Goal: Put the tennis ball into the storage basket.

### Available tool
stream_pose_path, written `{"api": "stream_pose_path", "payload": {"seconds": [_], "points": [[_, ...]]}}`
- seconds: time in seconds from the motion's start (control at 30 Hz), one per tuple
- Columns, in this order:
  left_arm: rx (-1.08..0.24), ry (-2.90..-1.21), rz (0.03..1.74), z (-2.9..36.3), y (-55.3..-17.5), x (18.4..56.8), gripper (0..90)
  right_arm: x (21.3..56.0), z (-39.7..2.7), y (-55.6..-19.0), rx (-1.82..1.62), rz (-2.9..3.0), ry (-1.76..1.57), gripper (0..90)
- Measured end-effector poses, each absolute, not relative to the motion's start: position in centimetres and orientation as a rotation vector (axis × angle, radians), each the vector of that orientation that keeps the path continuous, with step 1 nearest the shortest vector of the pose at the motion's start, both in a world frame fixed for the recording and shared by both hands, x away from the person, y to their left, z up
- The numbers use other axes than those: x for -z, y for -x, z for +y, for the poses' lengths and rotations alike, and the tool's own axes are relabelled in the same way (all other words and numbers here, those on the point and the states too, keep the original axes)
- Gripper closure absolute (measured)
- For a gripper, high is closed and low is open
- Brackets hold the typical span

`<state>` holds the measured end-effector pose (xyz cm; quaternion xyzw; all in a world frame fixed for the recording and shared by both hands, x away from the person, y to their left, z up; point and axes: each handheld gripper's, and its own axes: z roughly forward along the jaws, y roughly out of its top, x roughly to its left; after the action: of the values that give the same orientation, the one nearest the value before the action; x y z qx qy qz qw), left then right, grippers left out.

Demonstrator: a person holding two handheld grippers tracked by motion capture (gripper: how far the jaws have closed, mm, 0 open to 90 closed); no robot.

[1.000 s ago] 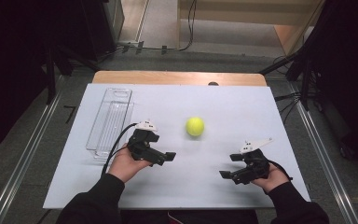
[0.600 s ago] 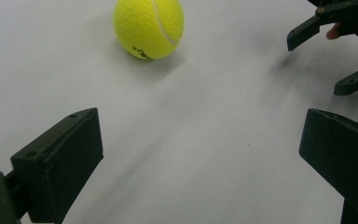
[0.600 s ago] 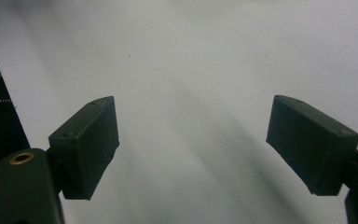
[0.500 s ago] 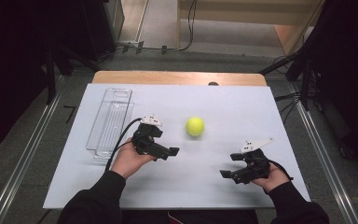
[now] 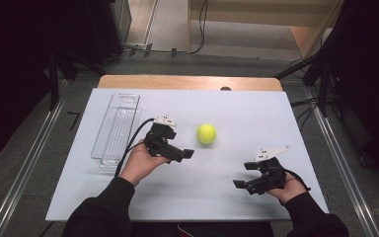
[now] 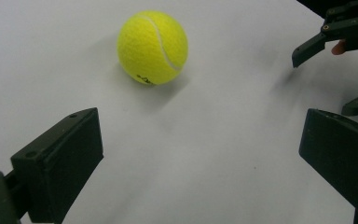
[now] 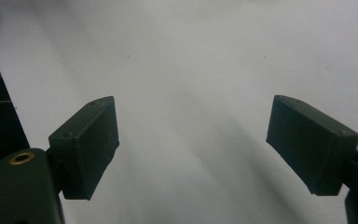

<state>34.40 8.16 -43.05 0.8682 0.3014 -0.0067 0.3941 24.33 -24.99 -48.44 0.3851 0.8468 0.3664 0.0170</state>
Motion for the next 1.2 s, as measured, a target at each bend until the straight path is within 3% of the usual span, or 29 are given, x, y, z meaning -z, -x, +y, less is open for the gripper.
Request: {"api": "stream_pose_path", "payload": {"seconds": [1.2], "points": [[0.016,-2.226,0.709,3.6,-38.7,42.2,0.0,48.3,-25.2,-24.3,-1.154,2.624,-1.195,14.8]]}}
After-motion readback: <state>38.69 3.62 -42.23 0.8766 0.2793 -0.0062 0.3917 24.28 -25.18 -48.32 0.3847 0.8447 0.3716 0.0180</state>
